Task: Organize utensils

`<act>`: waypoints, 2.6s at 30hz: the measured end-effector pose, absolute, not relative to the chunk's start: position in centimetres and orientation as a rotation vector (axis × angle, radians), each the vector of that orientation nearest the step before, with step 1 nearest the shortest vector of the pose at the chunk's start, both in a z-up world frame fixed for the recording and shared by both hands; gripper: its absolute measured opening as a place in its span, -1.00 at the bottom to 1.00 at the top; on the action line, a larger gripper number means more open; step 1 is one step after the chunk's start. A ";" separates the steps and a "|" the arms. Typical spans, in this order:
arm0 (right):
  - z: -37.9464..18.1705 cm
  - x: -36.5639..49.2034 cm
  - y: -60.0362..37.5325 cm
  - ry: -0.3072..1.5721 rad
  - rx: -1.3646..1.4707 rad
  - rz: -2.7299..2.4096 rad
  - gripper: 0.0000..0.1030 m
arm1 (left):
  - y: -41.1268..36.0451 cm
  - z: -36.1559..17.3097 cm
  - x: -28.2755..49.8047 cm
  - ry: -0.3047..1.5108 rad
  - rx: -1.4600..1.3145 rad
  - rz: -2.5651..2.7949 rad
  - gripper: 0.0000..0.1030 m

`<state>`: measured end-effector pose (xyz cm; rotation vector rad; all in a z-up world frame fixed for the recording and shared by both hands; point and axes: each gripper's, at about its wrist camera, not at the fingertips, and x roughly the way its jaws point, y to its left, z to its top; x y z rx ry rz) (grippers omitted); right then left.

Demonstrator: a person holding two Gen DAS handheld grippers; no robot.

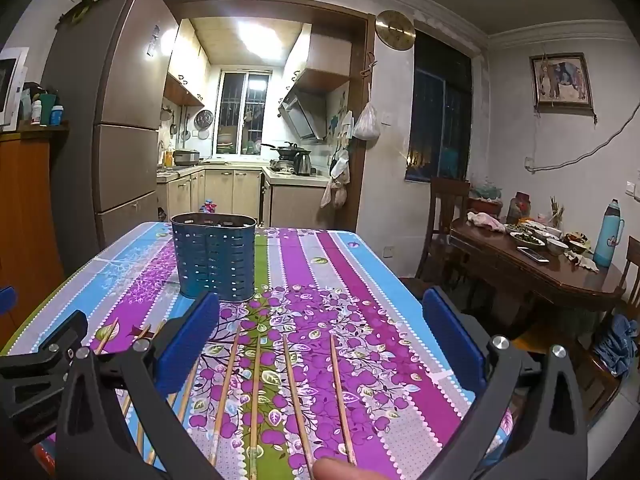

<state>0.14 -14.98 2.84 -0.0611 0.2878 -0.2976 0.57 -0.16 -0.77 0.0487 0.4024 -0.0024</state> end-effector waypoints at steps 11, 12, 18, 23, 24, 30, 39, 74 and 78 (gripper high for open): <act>3.0 0.3 -14.6 0.291 -0.066 -0.293 0.90 | -0.2 -0.7 0.5 0.410 0.050 0.001 0.93; 3.0 0.3 -14.6 0.291 -0.067 -0.293 0.90 | -0.2 -0.7 0.5 0.410 0.049 0.002 0.93; 3.0 0.3 -14.6 0.291 -0.066 -0.292 0.90 | -0.3 -0.6 0.7 0.413 0.048 0.001 0.93; 3.3 0.1 -14.5 0.284 -0.069 -0.292 0.90 | 0.0 0.6 -0.5 0.366 0.027 -0.004 0.93; 3.4 0.0 -14.5 0.283 -0.067 -0.293 0.90 | 0.1 1.0 -0.8 0.350 0.023 -0.004 0.93; 3.1 0.0 -14.6 0.290 -0.066 -0.290 0.90 | 0.2 2.3 -2.7 0.266 0.026 0.013 0.93; 2.9 0.1 -14.5 0.292 -0.071 -0.284 0.90 | 0.5 2.9 -3.1 0.246 0.020 0.019 0.93; 3.9 -1.3 -14.2 0.202 -0.130 -0.351 0.90 | 0.9 2.2 -2.7 0.280 0.023 0.038 0.93; 3.8 -1.3 -14.2 0.201 -0.131 -0.350 0.90 | 0.8 2.1 -2.7 0.283 0.025 0.035 0.93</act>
